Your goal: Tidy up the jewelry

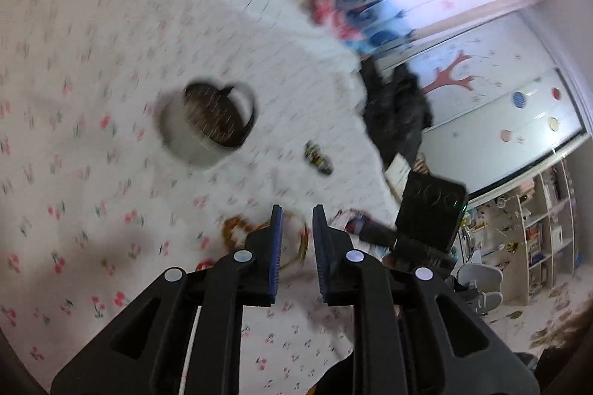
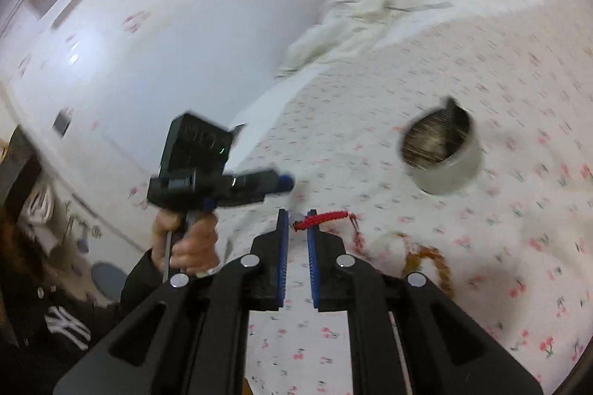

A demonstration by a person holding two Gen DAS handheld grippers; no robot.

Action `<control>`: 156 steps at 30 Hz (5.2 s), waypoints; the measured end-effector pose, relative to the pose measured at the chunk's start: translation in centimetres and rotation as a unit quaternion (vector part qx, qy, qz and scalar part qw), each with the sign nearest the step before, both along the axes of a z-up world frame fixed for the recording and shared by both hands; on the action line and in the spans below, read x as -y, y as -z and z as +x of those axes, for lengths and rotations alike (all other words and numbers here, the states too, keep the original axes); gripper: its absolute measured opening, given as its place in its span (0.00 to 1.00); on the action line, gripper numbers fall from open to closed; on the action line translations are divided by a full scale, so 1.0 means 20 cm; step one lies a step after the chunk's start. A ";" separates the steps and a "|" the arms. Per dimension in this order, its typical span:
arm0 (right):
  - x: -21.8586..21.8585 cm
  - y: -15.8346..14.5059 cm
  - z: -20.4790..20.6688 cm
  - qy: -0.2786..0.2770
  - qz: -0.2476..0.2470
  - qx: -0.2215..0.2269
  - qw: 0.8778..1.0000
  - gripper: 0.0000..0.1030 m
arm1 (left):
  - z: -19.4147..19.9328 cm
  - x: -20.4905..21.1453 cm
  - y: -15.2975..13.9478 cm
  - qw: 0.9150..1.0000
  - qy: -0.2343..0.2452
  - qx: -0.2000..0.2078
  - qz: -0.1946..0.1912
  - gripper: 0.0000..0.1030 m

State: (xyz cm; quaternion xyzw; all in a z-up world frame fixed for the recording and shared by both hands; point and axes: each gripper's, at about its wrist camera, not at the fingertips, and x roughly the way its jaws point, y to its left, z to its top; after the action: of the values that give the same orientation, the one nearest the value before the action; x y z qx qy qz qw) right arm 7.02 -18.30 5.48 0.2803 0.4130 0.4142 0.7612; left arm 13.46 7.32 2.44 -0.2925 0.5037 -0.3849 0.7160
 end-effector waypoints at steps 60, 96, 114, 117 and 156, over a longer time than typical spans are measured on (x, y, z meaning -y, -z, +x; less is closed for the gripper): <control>0.12 0.43 0.31 0.082 -0.135 -0.119 0.980 0.03 | -0.04 0.54 0.23 0.968 0.135 0.058 0.204 0.33; 0.13 0.33 -0.07 0.095 -0.221 -0.124 0.963 0.54 | -0.06 0.30 0.32 0.962 0.104 0.020 0.254 0.53; -0.06 0.12 -0.14 0.098 -0.192 -0.010 0.977 0.12 | -0.10 0.14 -0.02 0.974 0.045 0.123 0.185 0.04; -0.05 0.01 -0.09 0.107 -0.152 0.012 0.982 0.12 | 0.00 0.09 -0.13 0.978 0.007 0.141 0.152 0.04; 0.39 0.12 0.13 0.212 -0.251 -0.040 0.944 0.63 | 0.05 0.59 -0.01 0.953 0.103 0.180 0.222 0.67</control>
State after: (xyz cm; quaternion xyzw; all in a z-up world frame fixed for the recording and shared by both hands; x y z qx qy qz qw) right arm 9.60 -26.15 3.13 0.1772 0.4644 0.1146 0.8601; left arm 14.49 -4.57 2.60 0.0015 0.4664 -0.3819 0.7979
